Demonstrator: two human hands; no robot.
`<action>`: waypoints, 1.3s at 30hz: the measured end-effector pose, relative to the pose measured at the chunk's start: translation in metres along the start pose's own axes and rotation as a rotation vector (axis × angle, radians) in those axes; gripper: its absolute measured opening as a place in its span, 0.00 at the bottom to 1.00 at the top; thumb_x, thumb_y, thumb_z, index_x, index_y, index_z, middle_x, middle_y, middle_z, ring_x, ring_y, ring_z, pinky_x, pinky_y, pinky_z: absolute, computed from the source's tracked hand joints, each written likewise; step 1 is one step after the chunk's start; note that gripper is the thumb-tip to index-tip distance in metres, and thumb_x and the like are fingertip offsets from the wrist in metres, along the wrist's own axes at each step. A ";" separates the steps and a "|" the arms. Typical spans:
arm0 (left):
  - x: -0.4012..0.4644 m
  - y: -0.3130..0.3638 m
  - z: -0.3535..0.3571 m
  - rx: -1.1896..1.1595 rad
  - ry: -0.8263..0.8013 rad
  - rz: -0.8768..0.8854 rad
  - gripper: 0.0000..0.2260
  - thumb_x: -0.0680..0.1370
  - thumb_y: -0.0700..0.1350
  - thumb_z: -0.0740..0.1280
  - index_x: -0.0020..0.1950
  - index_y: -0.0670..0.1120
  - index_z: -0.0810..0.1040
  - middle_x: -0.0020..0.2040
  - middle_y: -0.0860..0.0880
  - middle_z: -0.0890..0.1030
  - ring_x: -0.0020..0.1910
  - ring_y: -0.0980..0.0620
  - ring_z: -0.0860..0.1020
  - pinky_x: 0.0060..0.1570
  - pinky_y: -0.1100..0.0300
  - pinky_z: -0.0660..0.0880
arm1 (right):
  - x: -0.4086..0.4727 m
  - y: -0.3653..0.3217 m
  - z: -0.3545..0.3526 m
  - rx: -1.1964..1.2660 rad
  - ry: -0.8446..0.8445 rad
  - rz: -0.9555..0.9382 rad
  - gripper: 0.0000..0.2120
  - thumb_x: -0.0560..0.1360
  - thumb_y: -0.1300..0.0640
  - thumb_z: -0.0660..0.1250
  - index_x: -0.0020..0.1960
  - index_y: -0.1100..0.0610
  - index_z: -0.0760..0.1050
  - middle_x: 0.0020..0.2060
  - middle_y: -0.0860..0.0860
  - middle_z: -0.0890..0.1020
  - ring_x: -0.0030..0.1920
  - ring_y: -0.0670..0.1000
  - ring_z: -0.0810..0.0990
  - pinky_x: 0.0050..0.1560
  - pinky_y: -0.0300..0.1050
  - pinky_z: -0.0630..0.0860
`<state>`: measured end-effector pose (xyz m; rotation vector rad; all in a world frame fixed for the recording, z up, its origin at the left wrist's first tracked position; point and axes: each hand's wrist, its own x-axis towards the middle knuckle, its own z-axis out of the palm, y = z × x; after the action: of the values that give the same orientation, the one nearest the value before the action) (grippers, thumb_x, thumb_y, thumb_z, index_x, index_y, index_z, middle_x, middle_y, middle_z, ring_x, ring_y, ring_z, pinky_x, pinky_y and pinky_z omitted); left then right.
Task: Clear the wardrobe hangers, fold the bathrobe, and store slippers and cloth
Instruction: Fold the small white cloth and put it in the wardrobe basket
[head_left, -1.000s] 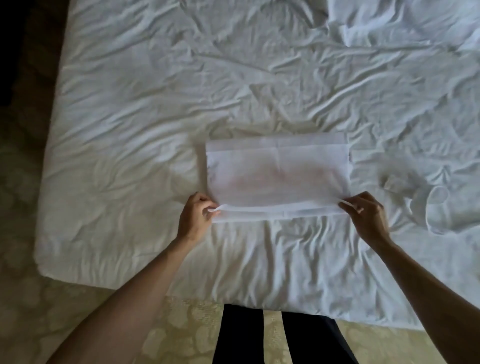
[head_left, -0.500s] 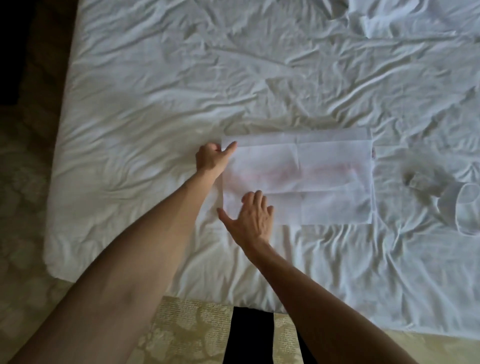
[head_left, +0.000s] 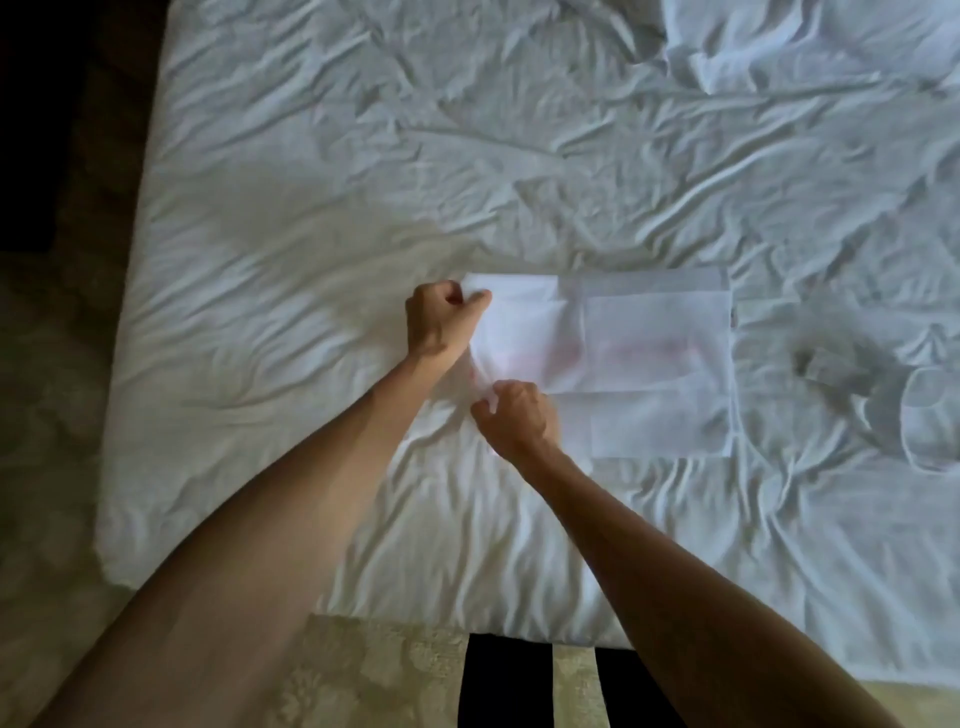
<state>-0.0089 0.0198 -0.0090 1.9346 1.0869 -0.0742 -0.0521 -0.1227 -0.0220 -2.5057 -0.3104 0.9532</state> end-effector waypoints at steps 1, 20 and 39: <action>-0.007 0.015 0.009 -0.051 -0.016 0.020 0.17 0.70 0.52 0.74 0.28 0.44 0.73 0.22 0.53 0.73 0.25 0.55 0.73 0.29 0.60 0.70 | -0.004 0.013 -0.019 0.064 -0.014 -0.017 0.13 0.72 0.48 0.63 0.40 0.56 0.79 0.39 0.54 0.83 0.42 0.57 0.82 0.41 0.46 0.75; -0.050 0.118 0.202 0.157 -0.064 0.246 0.17 0.73 0.62 0.72 0.48 0.48 0.82 0.45 0.50 0.84 0.48 0.48 0.81 0.46 0.57 0.74 | 0.015 0.238 -0.174 0.172 0.231 0.219 0.19 0.74 0.39 0.69 0.46 0.56 0.80 0.37 0.50 0.82 0.43 0.52 0.81 0.44 0.46 0.75; -0.041 0.052 0.102 0.190 -0.205 0.534 0.10 0.69 0.42 0.78 0.47 0.46 0.81 0.46 0.53 0.79 0.39 0.55 0.77 0.39 0.63 0.73 | 0.061 0.224 -0.219 0.242 0.481 -0.405 0.08 0.66 0.62 0.78 0.44 0.56 0.83 0.39 0.50 0.80 0.37 0.48 0.75 0.38 0.41 0.71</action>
<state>0.0379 -0.0922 -0.0171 2.2710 0.4191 -0.0794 0.1516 -0.3684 -0.0178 -2.2359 -0.4868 0.2037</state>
